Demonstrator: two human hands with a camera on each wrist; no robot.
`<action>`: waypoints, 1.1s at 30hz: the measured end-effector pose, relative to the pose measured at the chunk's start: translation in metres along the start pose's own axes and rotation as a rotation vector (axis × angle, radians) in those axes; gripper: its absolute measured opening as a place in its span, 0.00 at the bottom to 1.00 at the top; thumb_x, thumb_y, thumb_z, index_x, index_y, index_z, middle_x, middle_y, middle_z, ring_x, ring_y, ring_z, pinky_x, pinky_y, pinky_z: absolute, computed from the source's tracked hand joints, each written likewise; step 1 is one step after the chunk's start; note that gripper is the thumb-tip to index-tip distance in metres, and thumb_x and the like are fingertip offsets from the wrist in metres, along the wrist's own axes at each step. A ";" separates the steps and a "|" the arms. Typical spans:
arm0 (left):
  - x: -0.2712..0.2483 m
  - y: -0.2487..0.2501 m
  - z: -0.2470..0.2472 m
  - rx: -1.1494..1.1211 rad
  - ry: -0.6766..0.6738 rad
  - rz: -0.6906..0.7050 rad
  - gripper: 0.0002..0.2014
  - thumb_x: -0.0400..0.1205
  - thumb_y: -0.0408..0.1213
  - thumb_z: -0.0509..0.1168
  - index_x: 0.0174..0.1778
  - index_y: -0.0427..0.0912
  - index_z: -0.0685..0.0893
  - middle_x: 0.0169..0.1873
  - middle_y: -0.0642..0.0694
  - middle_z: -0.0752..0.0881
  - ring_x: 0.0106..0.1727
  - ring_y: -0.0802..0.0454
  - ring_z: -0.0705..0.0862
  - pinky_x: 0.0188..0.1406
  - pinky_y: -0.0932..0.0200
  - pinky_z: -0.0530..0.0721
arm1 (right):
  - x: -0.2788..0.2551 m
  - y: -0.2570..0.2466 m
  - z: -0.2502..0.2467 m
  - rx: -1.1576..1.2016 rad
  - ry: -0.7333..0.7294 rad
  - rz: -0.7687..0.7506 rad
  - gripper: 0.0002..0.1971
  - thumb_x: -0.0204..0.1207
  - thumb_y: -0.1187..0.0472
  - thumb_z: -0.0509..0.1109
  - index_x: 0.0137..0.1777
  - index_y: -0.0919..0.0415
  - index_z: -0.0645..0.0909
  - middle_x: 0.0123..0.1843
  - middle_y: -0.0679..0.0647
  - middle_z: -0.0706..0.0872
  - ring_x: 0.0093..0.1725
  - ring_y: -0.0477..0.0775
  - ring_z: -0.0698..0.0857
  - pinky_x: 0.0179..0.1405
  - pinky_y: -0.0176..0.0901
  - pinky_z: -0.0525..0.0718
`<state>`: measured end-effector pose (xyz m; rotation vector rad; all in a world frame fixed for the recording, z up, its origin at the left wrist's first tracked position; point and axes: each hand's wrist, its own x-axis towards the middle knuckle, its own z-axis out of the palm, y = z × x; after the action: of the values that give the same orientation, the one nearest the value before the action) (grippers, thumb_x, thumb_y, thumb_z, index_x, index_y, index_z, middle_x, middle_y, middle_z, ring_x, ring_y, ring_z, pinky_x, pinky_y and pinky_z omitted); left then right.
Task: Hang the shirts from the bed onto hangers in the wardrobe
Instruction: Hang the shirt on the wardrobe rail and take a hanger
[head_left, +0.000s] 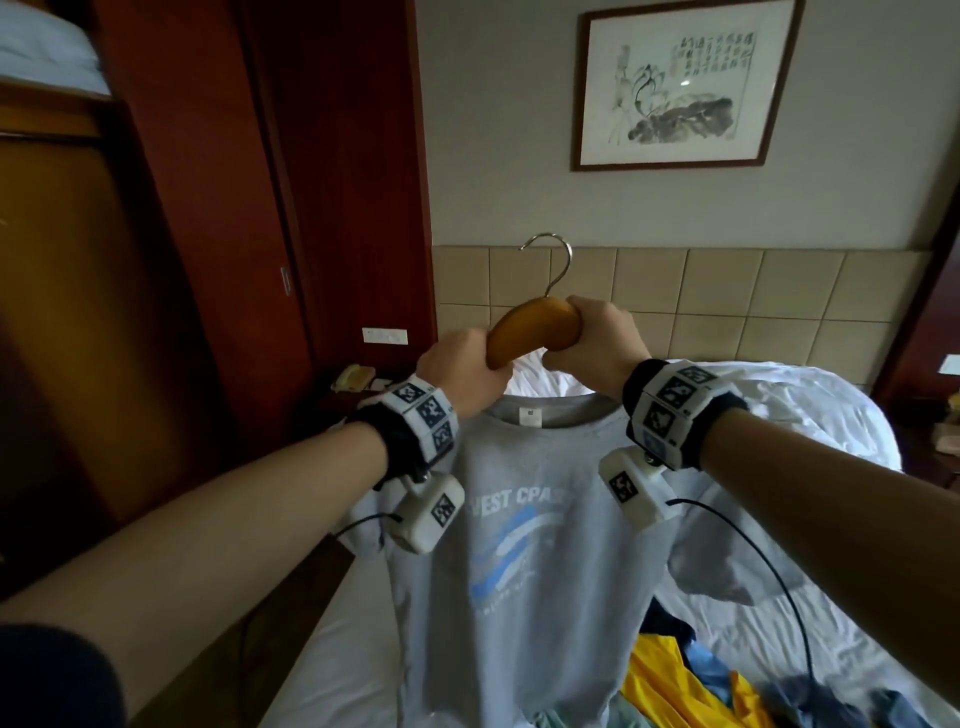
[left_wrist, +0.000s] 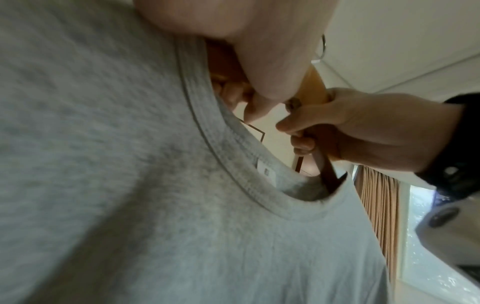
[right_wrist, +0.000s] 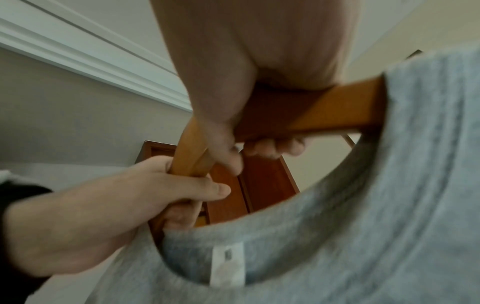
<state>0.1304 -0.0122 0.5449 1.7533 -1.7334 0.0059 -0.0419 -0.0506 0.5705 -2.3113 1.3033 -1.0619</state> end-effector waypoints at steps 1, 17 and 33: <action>0.000 0.000 0.002 0.039 0.051 -0.051 0.10 0.79 0.50 0.71 0.36 0.52 0.82 0.33 0.52 0.85 0.40 0.47 0.86 0.40 0.56 0.81 | 0.001 0.000 -0.003 -0.009 -0.048 -0.030 0.16 0.68 0.60 0.82 0.51 0.53 0.81 0.42 0.48 0.82 0.43 0.51 0.80 0.37 0.35 0.71; 0.014 -0.023 -0.019 0.035 0.126 -0.280 0.15 0.79 0.60 0.68 0.37 0.53 0.80 0.35 0.53 0.84 0.44 0.46 0.84 0.53 0.52 0.81 | -0.012 0.051 -0.027 -0.362 -0.490 -0.122 0.11 0.76 0.46 0.75 0.44 0.49 0.78 0.40 0.44 0.79 0.41 0.48 0.78 0.46 0.42 0.72; -0.153 -0.181 -0.184 0.220 0.245 -0.844 0.38 0.76 0.51 0.74 0.78 0.44 0.66 0.69 0.40 0.78 0.69 0.38 0.79 0.68 0.44 0.78 | -0.055 -0.155 0.120 -0.028 -0.743 -0.487 0.12 0.79 0.53 0.65 0.36 0.59 0.78 0.38 0.53 0.82 0.38 0.53 0.82 0.32 0.42 0.77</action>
<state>0.3536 0.1882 0.5408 2.4041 -0.7496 0.0437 0.1223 0.0679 0.5488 -2.7040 0.4862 -0.2001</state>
